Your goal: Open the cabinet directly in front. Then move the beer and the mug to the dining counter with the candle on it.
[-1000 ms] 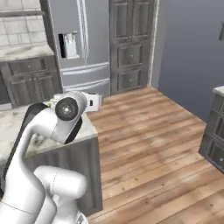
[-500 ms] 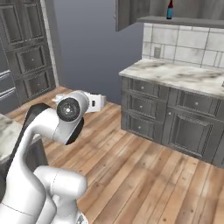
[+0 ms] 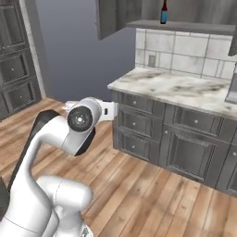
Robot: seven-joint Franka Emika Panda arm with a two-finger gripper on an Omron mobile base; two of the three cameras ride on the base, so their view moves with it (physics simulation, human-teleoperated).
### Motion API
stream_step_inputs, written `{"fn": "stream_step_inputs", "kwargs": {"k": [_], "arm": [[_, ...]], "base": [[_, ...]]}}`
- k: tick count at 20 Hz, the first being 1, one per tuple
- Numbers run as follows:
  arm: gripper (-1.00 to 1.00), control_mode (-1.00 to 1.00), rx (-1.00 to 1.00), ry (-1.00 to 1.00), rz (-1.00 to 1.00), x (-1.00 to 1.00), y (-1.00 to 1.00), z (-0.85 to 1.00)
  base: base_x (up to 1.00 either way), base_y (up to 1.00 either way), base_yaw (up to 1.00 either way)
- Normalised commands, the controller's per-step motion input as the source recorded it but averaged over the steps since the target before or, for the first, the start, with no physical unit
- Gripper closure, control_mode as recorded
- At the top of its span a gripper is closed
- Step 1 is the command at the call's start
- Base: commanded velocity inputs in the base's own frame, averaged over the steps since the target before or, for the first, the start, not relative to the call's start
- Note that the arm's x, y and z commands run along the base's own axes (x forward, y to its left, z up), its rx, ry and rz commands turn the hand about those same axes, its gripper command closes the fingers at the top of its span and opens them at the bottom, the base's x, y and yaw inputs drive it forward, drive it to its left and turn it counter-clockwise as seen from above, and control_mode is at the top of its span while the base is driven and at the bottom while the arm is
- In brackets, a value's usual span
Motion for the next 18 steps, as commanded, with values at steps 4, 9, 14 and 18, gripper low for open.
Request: {"fn": "stream_step_inputs", "kwargs": {"k": [4, 9, 14, 18], "arm": [[-1.0, 1.0, 0.0, 0.0, 0.0, 0.0, 0.0, 0.0], [-1.0, 1.0, 0.0, 0.0, 0.0, 0.0, 0.0, 0.0], [-1.0, 1.0, 0.0, 0.0, 0.0, 0.0, 0.0, 0.0], [-1.0, 1.0, 0.0, 0.0, 0.0, 0.0, 0.0, 0.0]], "base": [[1.0, 0.23, -0.1], [1.0, 0.58, -0.3], [0.96, 0.57, -0.43], [0.99, 0.15, -0.3]]}}
